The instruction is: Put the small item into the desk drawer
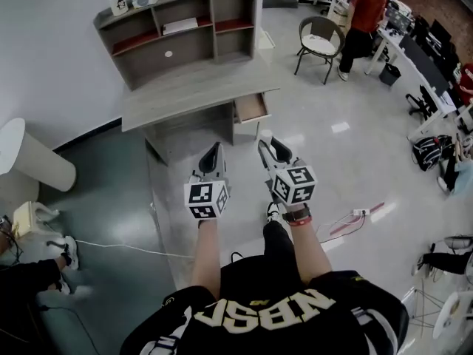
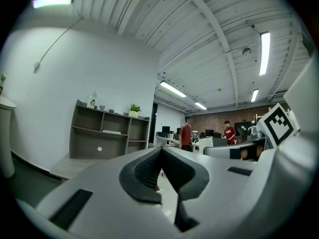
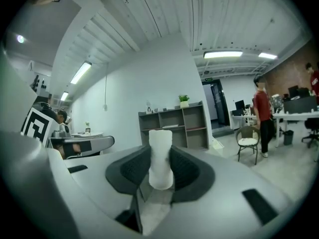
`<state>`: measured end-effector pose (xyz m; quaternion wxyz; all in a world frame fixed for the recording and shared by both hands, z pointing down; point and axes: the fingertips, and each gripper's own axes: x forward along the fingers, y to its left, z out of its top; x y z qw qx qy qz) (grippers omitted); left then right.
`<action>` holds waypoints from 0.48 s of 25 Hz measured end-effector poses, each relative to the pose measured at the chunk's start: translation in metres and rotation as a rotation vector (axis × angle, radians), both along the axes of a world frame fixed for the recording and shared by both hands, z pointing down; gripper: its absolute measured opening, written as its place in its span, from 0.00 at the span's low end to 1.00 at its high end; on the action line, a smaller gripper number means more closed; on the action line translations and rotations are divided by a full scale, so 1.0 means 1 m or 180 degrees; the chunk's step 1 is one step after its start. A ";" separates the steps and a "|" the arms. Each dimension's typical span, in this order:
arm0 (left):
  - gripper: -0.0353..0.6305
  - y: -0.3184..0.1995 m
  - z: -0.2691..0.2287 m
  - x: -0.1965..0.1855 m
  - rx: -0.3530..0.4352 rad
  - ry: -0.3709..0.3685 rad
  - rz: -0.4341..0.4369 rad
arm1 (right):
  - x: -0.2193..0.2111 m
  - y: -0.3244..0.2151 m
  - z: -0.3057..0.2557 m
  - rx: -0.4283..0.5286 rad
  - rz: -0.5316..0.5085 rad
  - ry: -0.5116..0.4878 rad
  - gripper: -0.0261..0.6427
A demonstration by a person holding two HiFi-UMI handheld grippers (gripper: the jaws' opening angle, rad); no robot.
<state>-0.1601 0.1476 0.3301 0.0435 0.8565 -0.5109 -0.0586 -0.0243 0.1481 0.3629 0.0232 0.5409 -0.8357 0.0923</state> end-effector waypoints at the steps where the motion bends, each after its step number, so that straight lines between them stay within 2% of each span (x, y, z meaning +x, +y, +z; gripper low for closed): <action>1: 0.07 -0.008 0.000 0.005 0.0009 0.0003 -0.0003 | 0.004 -0.009 0.001 0.0002 -0.0001 -0.0026 0.23; 6: 0.07 -0.072 0.006 0.031 0.0048 -0.0057 -0.0028 | 0.028 -0.076 0.010 -0.0003 -0.0036 -0.0194 0.23; 10: 0.07 -0.139 0.005 0.062 0.0066 -0.0249 -0.0027 | 0.057 -0.145 0.008 -0.0007 -0.0034 -0.0344 0.23; 12: 0.07 -0.172 0.000 0.075 0.0070 -0.0263 -0.0048 | 0.074 -0.181 0.005 -0.0018 0.0002 -0.0389 0.24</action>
